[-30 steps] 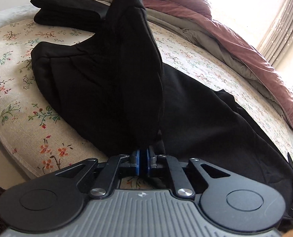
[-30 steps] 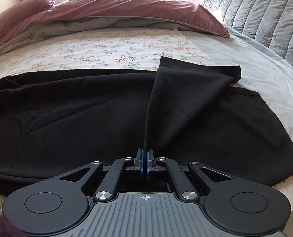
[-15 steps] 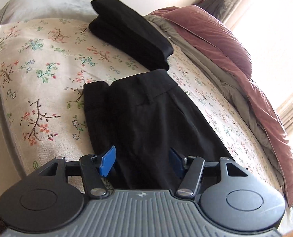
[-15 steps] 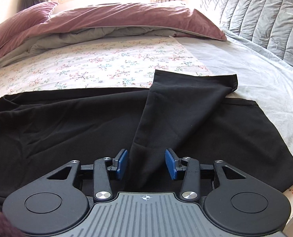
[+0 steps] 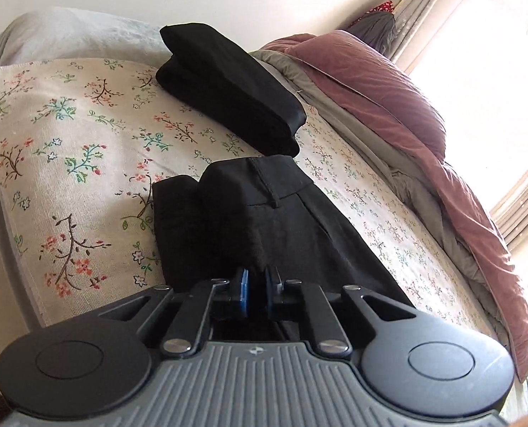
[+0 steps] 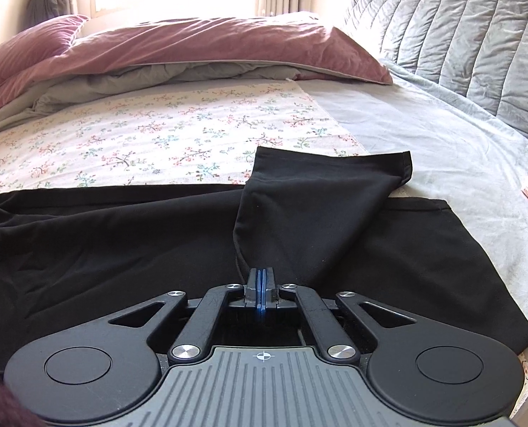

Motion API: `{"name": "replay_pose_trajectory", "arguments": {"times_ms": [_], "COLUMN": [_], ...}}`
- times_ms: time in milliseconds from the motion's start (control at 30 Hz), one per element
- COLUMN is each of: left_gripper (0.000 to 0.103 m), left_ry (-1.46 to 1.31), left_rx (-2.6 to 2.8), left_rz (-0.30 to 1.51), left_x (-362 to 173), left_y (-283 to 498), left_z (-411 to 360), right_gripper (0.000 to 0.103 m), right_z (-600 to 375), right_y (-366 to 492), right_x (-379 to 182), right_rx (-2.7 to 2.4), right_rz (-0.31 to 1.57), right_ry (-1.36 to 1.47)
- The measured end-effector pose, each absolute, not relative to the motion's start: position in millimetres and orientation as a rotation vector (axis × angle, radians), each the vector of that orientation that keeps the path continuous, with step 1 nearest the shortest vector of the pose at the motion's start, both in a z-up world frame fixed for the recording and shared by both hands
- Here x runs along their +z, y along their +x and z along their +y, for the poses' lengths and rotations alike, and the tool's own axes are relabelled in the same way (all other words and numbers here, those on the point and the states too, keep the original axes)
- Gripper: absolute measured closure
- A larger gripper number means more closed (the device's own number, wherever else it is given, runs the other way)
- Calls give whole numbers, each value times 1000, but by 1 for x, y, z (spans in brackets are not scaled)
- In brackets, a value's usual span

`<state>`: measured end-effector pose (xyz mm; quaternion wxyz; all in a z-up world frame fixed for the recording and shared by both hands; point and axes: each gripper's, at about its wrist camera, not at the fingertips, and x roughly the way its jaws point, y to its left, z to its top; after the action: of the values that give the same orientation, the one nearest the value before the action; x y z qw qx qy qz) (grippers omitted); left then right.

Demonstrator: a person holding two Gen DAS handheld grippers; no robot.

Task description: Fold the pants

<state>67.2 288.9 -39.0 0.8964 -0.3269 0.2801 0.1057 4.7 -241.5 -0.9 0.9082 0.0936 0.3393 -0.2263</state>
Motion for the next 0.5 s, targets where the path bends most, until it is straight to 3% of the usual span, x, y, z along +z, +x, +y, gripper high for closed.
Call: {"name": "replay_pose_trajectory", "arguments": {"times_ms": [133, 200, 267, 300, 500], "left_gripper": [79, 71, 49, 45, 43], "left_ry": [-744, -715, -677, -658, -587], "left_rx": [238, 258, 267, 261, 199], "left_rz": [546, 510, 499, 519, 689], "left_x": [-38, -30, -22, -19, -19], "left_y": [65, 63, 67, 74, 105], "left_z": [308, 314, 321, 325, 332], "right_gripper": [103, 103, 103, 103, 103], "right_z": [-251, -255, -255, -255, -250], "right_y": [4, 4, 5, 6, 11], "right_x": [-5, -7, -8, -9, -12], "right_rx": [-470, -470, -466, -466, -466], "right_rz": [719, 727, 733, 734, 741], "right_ry": [235, 261, 269, 268, 265]}}
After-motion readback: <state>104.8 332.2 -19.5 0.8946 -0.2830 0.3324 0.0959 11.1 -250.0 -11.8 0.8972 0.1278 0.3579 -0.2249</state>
